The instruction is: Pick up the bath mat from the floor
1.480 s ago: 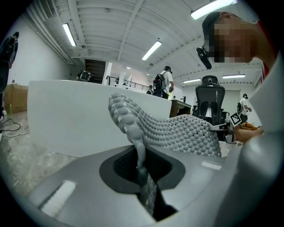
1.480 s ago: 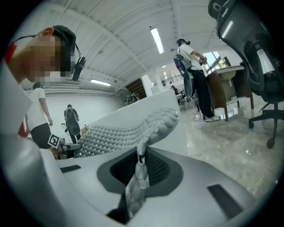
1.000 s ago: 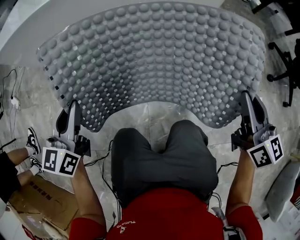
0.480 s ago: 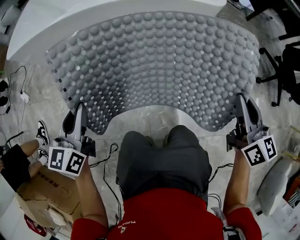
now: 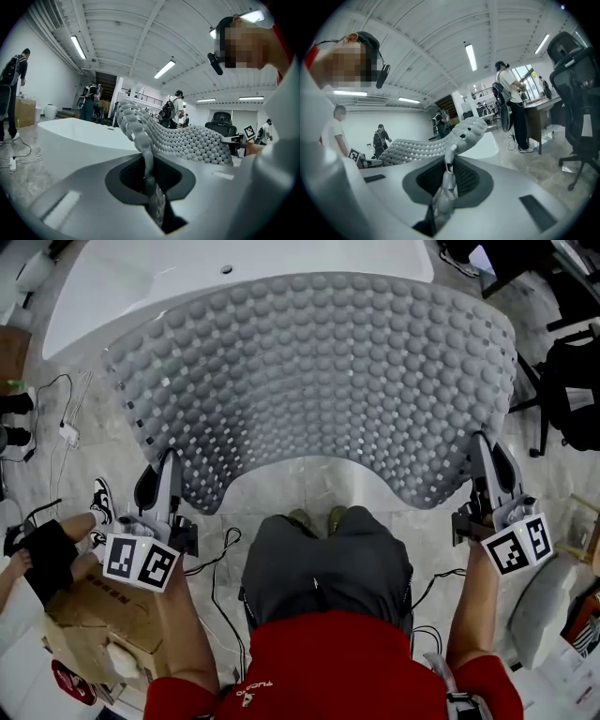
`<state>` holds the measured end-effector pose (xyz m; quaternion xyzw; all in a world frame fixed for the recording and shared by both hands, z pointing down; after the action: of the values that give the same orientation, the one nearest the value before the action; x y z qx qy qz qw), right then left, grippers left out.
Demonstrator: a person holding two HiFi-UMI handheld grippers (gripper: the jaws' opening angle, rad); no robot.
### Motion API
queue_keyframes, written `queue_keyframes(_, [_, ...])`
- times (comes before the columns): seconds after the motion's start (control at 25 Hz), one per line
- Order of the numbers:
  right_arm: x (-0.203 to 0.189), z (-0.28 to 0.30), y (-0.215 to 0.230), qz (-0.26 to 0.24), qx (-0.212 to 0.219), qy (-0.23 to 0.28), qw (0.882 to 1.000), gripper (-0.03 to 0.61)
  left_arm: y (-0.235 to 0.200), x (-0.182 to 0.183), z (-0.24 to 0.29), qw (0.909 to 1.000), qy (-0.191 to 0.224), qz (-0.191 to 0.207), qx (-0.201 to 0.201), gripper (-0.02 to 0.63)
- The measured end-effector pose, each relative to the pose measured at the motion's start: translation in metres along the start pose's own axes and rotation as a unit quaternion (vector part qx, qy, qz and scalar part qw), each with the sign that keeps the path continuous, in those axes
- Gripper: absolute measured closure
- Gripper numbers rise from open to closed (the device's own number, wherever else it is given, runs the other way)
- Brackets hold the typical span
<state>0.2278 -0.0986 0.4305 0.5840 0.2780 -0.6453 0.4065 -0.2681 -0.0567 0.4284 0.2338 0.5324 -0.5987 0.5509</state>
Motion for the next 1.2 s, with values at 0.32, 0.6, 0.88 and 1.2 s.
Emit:
queue_keyframes(0.32, [-0.003,-0.001,0.004,0.008,-0.006,0.006,1.000,0.537,-0.003,-0.002,0.002,0.9999,0.001,-0.016,-0.002,0.574])
queue_keyframes(0.6, [0.009,0.003,-0.002,-0.004,-0.015,0.001,1.000,0.537,-0.017,-0.010,0.005,0.9983,0.002,-0.052,-0.027,0.574])
queue_keyframes(0.88, [0.000,0.003,-0.002,0.010,-0.003,0.036,0.999,0.537,-0.015,-0.007,0.003,0.9991,0.015,-0.029,-0.029,0.574])
queue_keyframes(1.2, [-0.003,0.004,0.000,0.024,0.009,0.058,0.998,0.537,-0.027,-0.015,0.009,0.9980,0.020,-0.041,-0.044,0.574])
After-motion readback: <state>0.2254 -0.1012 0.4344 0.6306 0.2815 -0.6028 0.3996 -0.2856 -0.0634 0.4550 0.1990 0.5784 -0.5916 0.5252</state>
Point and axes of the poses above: the fingertips, and each gripper's own axes: z forward along the fingers, y to its right, x out of its top, the point moved 7 cm from there along -z, backward along the fingers, and after that the axes turned 14 degrees about -z, right-handed, at the moved point
